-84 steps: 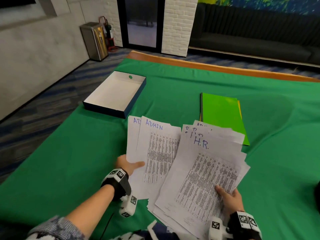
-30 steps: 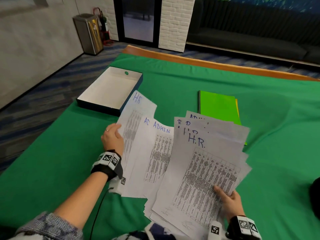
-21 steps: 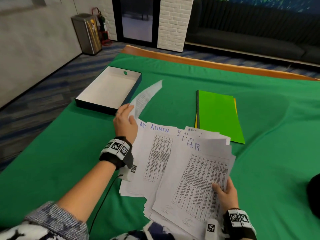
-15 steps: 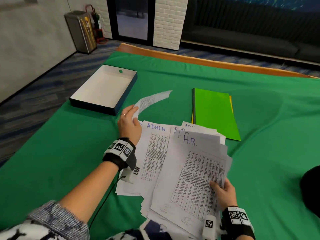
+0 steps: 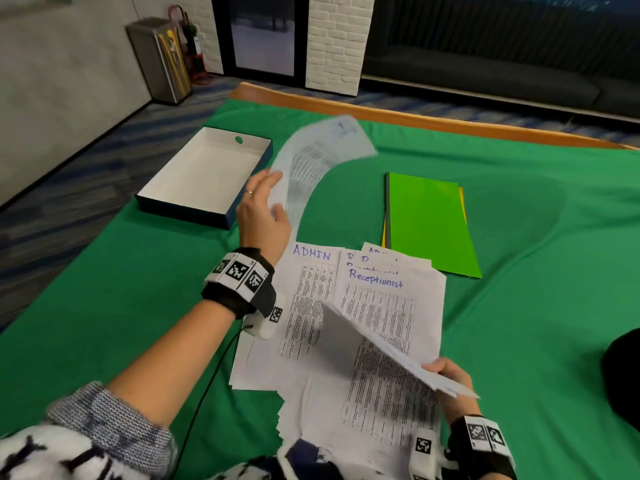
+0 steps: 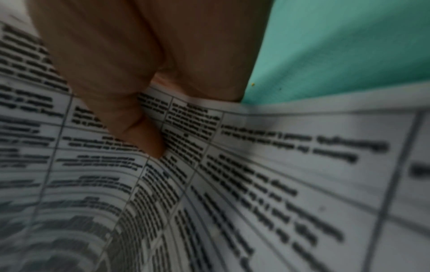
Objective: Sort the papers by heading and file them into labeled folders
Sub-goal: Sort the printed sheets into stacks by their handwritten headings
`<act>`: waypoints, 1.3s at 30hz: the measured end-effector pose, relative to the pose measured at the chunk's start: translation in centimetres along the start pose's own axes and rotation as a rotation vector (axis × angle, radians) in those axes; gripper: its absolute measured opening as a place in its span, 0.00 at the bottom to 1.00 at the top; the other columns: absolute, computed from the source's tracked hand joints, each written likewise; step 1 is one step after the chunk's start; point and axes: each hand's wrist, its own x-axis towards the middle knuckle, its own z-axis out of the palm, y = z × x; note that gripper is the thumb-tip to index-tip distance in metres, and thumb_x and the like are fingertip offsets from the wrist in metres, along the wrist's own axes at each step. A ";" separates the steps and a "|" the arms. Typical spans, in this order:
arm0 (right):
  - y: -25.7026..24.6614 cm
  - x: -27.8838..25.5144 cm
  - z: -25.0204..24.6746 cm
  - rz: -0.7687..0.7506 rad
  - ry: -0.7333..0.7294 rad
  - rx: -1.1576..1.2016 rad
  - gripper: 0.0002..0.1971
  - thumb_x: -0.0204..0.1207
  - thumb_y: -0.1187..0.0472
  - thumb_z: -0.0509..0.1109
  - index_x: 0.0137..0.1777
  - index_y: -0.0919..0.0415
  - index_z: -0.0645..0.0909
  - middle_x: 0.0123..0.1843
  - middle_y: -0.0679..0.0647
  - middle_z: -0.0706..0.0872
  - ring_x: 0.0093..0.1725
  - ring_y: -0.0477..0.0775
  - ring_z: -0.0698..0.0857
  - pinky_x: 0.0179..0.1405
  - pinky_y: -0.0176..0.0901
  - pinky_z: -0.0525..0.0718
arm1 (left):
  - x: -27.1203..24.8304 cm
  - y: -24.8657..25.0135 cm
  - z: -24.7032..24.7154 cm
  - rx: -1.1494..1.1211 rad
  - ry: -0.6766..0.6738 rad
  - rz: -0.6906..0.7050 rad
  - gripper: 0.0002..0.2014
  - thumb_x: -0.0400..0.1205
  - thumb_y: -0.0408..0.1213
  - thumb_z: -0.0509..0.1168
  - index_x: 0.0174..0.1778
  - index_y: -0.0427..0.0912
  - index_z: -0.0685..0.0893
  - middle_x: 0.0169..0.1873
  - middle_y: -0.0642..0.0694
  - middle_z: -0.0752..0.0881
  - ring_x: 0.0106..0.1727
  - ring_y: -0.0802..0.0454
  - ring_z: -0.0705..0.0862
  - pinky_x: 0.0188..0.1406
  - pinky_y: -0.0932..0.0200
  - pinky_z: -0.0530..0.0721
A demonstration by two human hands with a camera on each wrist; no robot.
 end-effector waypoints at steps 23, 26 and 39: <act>0.3 -0.6 -0.1 0.083 0.068 0.000 0.13 0.77 0.57 0.67 0.60 0.58 0.79 0.58 0.56 0.87 0.58 0.56 0.84 0.63 0.59 0.78 | -5.2 -4.8 6.4 0.109 -0.268 -0.217 0.30 0.72 0.12 0.52 0.70 0.34 0.76 0.76 0.41 0.69 0.70 0.41 0.74 0.70 0.67 0.64; 0.1 -0.7 -0.3 0.082 0.060 -0.007 0.07 0.79 0.58 0.66 0.55 0.55 0.80 0.56 0.53 0.87 0.57 0.55 0.85 0.68 0.57 0.75 | -4.2 -4.9 6.1 0.123 -0.223 -0.204 0.29 0.73 0.12 0.51 0.67 0.36 0.80 0.75 0.37 0.70 0.70 0.39 0.76 0.67 0.67 0.66; -0.8 -0.6 0.6 0.087 -0.013 0.028 0.07 0.80 0.62 0.63 0.54 0.60 0.80 0.48 0.56 0.90 0.47 0.54 0.89 0.46 0.47 0.82 | -9.2 -3.6 7.5 0.180 -0.729 -0.187 0.19 0.82 0.36 0.60 0.68 0.33 0.76 0.76 0.37 0.69 0.72 0.41 0.74 0.71 0.61 0.68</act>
